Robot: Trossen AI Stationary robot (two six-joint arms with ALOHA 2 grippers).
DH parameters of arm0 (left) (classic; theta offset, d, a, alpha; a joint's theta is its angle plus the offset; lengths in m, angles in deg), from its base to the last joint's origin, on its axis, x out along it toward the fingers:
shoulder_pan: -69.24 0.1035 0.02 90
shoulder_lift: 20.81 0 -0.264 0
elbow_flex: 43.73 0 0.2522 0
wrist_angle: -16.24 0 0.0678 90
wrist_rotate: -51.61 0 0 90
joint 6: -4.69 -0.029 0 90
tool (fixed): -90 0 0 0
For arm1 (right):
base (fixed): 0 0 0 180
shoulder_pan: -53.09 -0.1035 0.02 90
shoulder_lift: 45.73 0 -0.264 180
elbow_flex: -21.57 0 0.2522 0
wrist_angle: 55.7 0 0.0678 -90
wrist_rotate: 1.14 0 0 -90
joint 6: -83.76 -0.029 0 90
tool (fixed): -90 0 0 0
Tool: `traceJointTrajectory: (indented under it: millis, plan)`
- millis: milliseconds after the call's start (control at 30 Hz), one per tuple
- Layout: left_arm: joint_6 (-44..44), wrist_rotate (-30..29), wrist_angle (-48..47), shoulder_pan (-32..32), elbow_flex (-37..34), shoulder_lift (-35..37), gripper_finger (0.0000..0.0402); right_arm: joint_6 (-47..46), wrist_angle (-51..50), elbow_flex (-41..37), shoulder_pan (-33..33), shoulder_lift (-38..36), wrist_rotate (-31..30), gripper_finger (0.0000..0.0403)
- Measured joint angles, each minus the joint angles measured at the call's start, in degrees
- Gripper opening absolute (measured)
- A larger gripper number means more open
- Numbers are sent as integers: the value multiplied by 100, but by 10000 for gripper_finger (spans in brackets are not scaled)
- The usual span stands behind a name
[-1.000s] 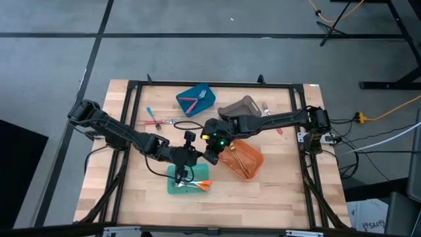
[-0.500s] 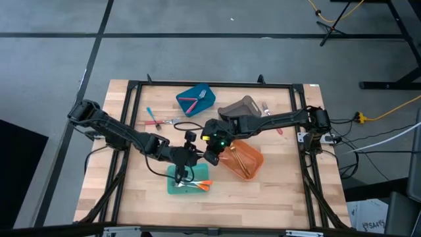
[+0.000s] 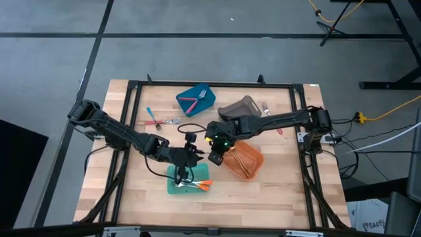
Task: Sort silverware by color (type)
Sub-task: Put the gold fork into the orange bin
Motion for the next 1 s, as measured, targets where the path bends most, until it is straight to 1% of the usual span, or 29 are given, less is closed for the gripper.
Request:
traceJointTrajectory:
  millis: [167,333,433,567,700,767,933,1000]
  plan:
    - [36,1,-3,-74,0,-2,81,-8,-428,1,-15,-349,-492,0]
    - [160,1,1,-195,0,-2,82,-239,-1123,4,-155,-785,-1334,0]
    - [253,1,0,-252,0,-2,82,-521,-1548,4,-388,-974,-1902,0]
    - [308,1,-3,-252,0,-2,82,-1106,-2093,4,-829,-1115,-2785,0]
    - [306,-1,-5,-252,0,-2,82,-2004,-2593,-3,-1285,-1102,-3673,0]
    - [307,-1,-5,-254,0,-2,82,-2360,-2613,-108,-1469,-1083,-4107,0]
    - [306,-4,-14,-252,0,-2,82,-2900,-2424,-576,-1716,-1061,-4616,0]
    - [306,-4,-14,-254,0,-2,82,-3155,-2409,-799,-1735,-1061,-4671,0]
